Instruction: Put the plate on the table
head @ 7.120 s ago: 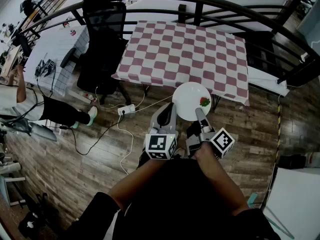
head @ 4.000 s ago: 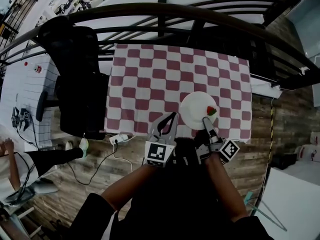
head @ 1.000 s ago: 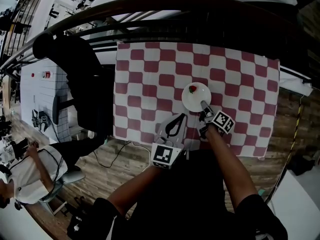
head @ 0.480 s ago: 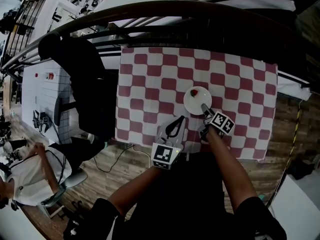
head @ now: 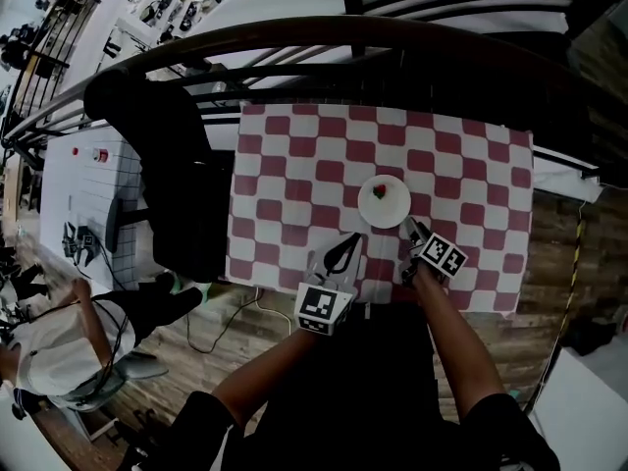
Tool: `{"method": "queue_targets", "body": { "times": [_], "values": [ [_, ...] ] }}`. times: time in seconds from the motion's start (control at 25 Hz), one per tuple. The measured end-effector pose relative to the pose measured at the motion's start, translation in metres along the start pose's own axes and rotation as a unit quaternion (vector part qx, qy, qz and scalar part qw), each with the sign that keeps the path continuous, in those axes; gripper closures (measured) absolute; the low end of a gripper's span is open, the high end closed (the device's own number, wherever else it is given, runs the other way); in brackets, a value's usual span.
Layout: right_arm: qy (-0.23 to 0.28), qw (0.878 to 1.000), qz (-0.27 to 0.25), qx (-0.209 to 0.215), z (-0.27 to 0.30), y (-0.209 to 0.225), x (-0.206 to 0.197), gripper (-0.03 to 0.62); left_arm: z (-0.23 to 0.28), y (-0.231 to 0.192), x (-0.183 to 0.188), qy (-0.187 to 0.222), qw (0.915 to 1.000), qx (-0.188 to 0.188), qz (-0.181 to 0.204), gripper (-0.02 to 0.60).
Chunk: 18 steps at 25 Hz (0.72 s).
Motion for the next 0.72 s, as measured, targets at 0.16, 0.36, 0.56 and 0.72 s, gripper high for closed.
{"method": "queue_targets", "body": {
  "times": [0.16,0.36,0.56,0.72],
  "values": [
    [0.017,1.000,-0.001,0.024,-0.018,-0.011,0.005,0.455,-0.008,0.003,0.001,0.012,0.9999,-0.001,0.002,0.574],
    [0.049,0.998,-0.014,0.047,-0.050,-0.037,0.013,0.491,-0.021,0.006,0.007,0.035,0.9994,-0.002,0.003,0.574],
    [0.078,0.993,-0.012,0.084,-0.092,-0.070,0.008,0.539,-0.040,0.010,0.006,0.050,0.9988,-0.001,0.000,0.574],
    [0.095,0.988,-0.056,0.109,-0.123,-0.098,-0.001,0.580,-0.055,0.014,0.007,0.059,0.9982,0.002,-0.006,0.574]
  ]
}}
Point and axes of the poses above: the fingertips, and each gripper's own axes: z forward along the fingers, y to its right, x out of its top, the point moved 1 cm from there along -z, backward along the fingers, and after that the axes turned 7 degrees about y, right-handed, at the moved point
